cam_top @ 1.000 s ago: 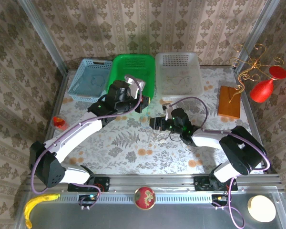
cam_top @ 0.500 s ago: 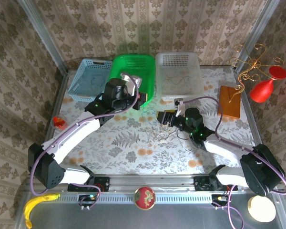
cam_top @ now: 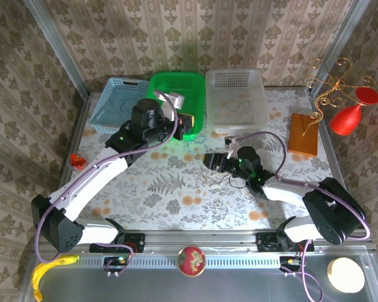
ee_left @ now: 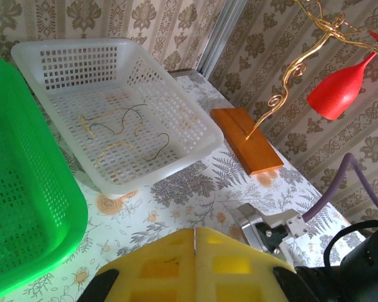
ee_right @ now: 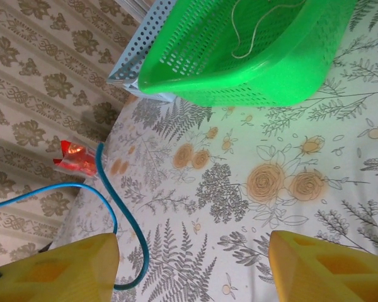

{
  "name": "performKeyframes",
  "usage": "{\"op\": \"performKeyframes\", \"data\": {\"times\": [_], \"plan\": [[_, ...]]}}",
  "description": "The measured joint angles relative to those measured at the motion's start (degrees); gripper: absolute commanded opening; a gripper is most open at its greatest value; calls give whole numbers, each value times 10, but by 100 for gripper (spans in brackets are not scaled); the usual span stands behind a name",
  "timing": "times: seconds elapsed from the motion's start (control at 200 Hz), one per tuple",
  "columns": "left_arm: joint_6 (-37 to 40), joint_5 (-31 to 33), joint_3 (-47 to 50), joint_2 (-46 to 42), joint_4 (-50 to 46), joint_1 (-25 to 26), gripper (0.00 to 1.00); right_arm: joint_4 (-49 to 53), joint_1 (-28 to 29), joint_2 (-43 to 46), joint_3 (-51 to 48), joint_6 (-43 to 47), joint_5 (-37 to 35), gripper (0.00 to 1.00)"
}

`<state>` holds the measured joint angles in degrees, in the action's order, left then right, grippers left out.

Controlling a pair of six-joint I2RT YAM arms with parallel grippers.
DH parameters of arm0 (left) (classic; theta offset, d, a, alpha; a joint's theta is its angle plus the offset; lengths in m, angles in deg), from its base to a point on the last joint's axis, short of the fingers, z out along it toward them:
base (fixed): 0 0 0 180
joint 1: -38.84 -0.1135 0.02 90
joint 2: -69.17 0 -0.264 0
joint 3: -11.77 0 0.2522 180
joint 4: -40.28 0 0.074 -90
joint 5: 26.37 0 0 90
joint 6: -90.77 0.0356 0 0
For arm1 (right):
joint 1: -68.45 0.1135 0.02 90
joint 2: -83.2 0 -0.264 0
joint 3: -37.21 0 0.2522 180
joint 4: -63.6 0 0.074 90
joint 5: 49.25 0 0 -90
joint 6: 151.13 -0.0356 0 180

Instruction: Untangle the cables

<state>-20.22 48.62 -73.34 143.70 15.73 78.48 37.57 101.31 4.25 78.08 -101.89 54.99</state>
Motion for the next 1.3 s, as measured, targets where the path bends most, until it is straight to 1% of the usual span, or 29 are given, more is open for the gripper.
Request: {"op": "performKeyframes", "data": {"times": [0.34,0.46,0.48,0.52,0.63,0.695,0.77,0.875,1.14,1.3], "plan": [[-9,0,0,-7,2,0,0,-30,4,-37,41,-16,2,65],[-13,0,0,-13,6,0,0,-39,5,-52,54,-18,4,61],[-13,0,0,-13,7,0,0,-40,5,-55,55,-19,4,59],[-13,0,0,-14,7,0,0,-43,6,-61,57,-20,4,51],[-13,0,0,-15,9,0,0,-51,6,-76,57,-33,7,16],[-13,0,0,-15,9,0,0,-51,6,-81,57,-34,6,0],[-13,-2,-4,-15,8,-5,0,-50,4,-81,57,-36,2,0],[-9,-2,-22,-15,-1,-24,0,-51,-5,-81,44,-39,-10,0],[12,-17,-97,-17,-9,-128,0,-33,-62,-63,-39,-43,-49,0],[20,-27,-121,-21,-19,-163,0,-22,-70,-39,-44,-42,-57,0]]}}
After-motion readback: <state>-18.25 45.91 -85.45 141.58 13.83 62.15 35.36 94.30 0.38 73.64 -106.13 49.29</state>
